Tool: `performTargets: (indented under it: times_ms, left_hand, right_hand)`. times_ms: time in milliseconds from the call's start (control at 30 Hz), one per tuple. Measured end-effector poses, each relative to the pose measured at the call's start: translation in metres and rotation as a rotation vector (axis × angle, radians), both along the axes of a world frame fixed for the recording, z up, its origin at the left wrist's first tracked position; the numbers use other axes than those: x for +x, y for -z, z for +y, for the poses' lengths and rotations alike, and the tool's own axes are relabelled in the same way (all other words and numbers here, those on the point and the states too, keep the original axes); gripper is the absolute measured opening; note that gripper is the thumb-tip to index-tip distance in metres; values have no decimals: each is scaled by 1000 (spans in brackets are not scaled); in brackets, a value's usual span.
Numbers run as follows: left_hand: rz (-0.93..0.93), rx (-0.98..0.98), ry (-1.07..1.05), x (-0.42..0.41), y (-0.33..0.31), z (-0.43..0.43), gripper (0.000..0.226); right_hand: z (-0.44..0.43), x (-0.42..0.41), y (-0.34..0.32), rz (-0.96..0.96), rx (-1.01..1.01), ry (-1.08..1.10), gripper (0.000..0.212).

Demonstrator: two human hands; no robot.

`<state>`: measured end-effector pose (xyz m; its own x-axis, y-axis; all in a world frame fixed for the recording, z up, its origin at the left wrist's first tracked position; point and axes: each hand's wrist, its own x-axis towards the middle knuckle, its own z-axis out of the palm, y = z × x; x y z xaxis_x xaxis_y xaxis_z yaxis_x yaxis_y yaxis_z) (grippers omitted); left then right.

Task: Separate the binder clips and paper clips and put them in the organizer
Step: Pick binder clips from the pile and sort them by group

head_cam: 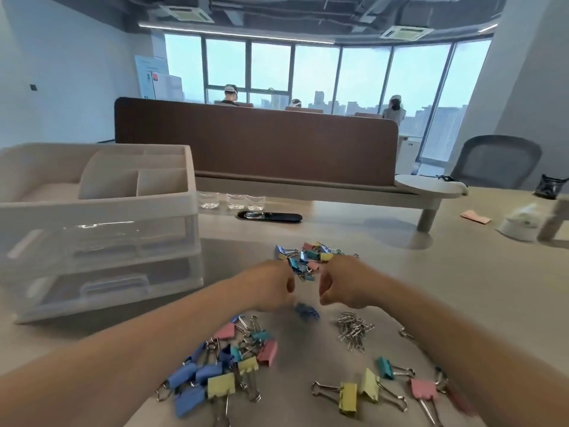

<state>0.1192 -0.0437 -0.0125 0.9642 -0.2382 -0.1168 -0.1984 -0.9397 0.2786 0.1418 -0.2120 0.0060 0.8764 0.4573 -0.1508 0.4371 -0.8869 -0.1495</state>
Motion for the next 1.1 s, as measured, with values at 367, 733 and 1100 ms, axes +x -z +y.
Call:
performTargets:
  times_ms: [367, 733, 1100]
  left_hand:
    - [18, -7, -23, 14, 28, -29, 22]
    - [-28, -55, -33, 23, 37, -31, 9]
    - [-68, -12, -18, 23, 41, -31, 8]
  right_hand:
    - [0, 19, 49, 33, -10, 114, 13]
    - [9, 23, 55, 33, 6, 112, 34]
    - [11, 20, 56, -7, 7, 57, 35]
